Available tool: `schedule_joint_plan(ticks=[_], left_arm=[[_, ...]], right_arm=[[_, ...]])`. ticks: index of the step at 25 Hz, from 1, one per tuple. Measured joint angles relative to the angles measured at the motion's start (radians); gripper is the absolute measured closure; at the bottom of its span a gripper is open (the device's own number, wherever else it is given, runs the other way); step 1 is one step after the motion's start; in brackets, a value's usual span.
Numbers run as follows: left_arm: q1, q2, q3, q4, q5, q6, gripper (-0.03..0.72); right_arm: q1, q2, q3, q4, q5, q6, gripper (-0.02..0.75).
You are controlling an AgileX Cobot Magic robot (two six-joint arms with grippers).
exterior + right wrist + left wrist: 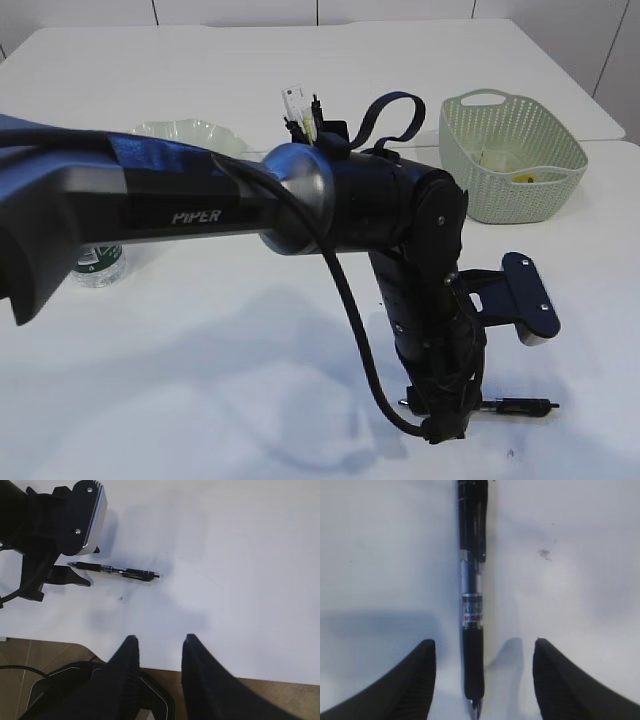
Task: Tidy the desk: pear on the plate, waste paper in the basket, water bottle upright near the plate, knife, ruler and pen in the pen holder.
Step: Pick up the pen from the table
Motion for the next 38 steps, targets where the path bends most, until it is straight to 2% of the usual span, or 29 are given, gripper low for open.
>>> schedule_joint_plan(ticks=[38], left_arm=[[0.0,0.035,0.0,0.0,-0.004,0.0,0.29]], right_arm=[[0.0,0.0,0.0,0.059,0.0,0.0,0.494]])
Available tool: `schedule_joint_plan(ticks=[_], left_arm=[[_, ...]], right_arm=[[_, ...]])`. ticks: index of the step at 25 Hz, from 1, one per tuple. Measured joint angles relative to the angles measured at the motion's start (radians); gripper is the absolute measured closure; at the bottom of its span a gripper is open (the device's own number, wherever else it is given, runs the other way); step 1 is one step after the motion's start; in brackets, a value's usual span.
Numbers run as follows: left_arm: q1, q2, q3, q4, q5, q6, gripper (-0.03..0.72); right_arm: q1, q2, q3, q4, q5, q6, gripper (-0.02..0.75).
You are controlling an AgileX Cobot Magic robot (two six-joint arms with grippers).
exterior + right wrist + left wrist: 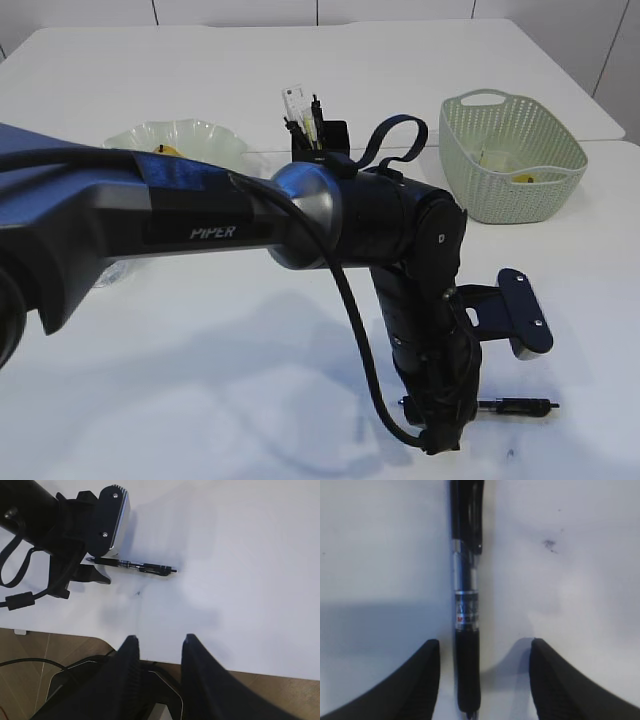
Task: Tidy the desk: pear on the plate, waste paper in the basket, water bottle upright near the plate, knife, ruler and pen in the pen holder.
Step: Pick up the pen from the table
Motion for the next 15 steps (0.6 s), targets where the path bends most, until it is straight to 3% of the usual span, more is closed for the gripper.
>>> schedule_joint_plan(ticks=[15], left_arm=[[0.0,0.007,-0.005,-0.002,-0.005,0.0,0.291]], right_arm=[[0.0,0.0,0.0,0.007,0.0,0.0,0.494]])
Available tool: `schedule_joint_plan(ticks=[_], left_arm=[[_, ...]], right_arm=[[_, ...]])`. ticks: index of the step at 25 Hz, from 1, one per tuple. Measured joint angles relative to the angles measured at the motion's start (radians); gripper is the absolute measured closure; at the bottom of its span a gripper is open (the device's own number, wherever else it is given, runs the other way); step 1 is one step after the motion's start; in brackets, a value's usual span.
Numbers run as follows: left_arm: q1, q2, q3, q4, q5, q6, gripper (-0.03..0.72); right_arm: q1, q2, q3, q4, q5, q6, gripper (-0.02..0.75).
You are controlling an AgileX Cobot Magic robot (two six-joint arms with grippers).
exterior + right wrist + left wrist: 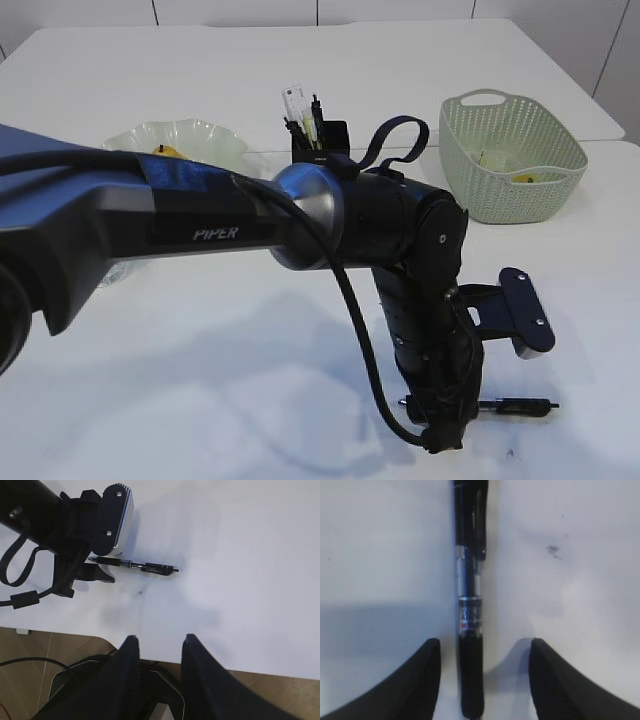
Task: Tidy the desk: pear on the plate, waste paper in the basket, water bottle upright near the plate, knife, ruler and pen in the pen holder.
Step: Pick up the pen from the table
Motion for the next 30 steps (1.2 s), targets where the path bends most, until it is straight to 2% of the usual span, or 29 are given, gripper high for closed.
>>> schedule_joint_plan(ticks=[8,22,30], left_arm=[[0.0,0.0,-0.002,0.0,0.026,0.0,0.351],[0.0,0.002,-0.006,0.0,0.064,0.0,0.373],[0.0,0.012,-0.017,0.003,0.062,0.0,0.473]], right_arm=[[0.0,0.0,0.0,0.0,0.0,0.0,0.494],[0.0,0.0,0.0,0.005,0.0,0.0,0.494],[0.0,0.0,0.0,0.011,0.0,0.0,0.494]])
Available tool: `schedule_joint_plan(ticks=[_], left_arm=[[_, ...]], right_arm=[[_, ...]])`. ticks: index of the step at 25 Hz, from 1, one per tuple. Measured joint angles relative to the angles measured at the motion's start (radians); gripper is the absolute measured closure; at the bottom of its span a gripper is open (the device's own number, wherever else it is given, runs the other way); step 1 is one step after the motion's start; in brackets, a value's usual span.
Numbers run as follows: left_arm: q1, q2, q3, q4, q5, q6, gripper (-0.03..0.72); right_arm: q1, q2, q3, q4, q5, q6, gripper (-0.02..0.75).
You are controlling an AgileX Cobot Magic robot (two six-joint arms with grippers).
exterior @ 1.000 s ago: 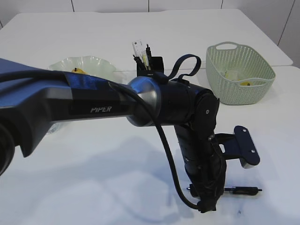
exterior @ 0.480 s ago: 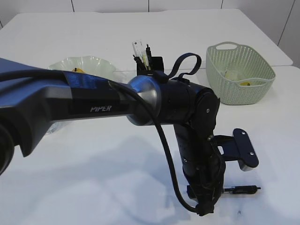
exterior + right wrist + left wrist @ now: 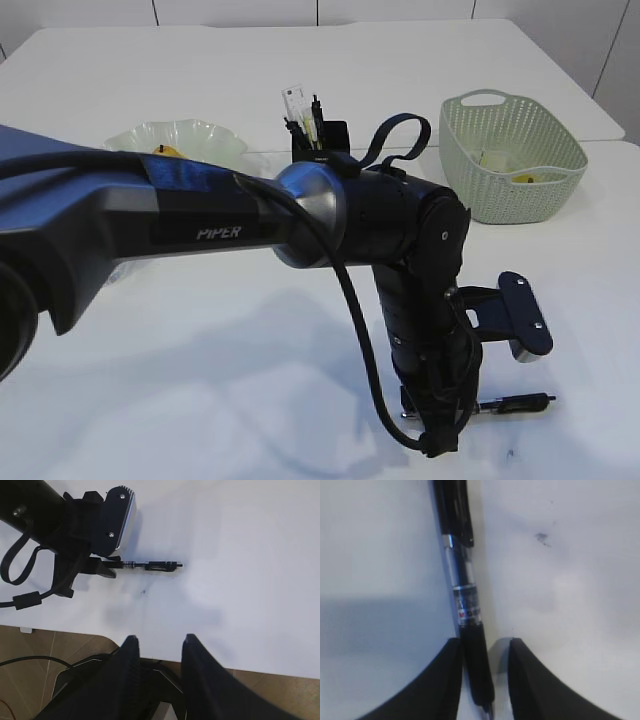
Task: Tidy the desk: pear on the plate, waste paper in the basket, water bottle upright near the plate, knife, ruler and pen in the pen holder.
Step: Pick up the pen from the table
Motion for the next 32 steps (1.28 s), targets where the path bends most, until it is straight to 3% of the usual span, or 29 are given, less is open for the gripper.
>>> schedule_joint_plan(ticks=[8,14,32], left_arm=[[0.0,0.0,0.0,0.0,-0.002,0.0,0.503],[0.0,0.0,0.0,0.0,-0.002,0.0,0.573],[0.0,0.002,0.0,-0.003,0.008,0.0,0.613]], right_arm=[[0.0,0.0,0.0,0.0,0.0,0.0,0.494],[0.0,0.0,0.0,0.0,0.0,0.0,0.494],[0.0,0.0,0.0,0.0,0.0,-0.002,0.494]])
